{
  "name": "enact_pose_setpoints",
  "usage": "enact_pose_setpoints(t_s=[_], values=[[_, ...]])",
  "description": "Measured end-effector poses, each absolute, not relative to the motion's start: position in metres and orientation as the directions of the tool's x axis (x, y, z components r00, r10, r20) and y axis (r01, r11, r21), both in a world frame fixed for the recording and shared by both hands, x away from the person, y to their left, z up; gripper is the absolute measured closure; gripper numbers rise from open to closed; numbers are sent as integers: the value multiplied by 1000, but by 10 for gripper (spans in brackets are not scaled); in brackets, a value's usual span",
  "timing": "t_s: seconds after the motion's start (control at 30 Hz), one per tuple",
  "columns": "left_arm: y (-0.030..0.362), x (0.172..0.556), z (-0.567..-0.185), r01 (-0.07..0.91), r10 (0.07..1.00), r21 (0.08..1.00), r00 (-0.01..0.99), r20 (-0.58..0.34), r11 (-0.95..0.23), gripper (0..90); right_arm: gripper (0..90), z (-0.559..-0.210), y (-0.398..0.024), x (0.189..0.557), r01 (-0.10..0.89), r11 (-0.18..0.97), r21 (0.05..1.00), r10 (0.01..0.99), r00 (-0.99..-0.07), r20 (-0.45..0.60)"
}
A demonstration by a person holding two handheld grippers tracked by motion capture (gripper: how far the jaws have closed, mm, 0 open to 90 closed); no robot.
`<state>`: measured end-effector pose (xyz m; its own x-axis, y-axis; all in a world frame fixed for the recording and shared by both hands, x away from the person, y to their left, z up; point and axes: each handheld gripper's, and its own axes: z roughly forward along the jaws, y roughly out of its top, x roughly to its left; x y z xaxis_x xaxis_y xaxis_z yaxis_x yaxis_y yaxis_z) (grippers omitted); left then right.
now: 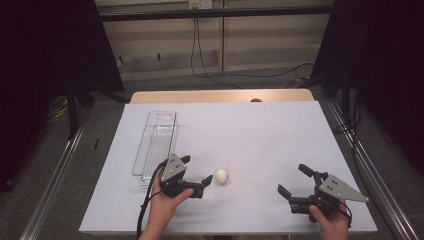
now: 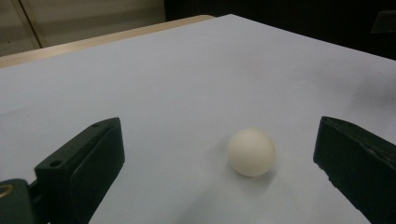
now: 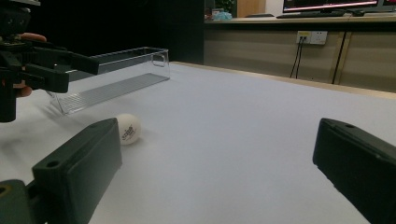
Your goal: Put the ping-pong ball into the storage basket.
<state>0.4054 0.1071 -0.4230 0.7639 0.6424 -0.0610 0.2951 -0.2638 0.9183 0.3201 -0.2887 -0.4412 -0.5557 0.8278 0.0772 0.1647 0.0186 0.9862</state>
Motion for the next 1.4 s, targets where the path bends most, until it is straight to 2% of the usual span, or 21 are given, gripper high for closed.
enact_pose_setpoints(t_s=[1.4], values=[[91, 411, -428, 315, 617, 898, 785, -65, -306, 22, 7, -441, -289, 320, 164, 25, 986, 823, -563, 73]])
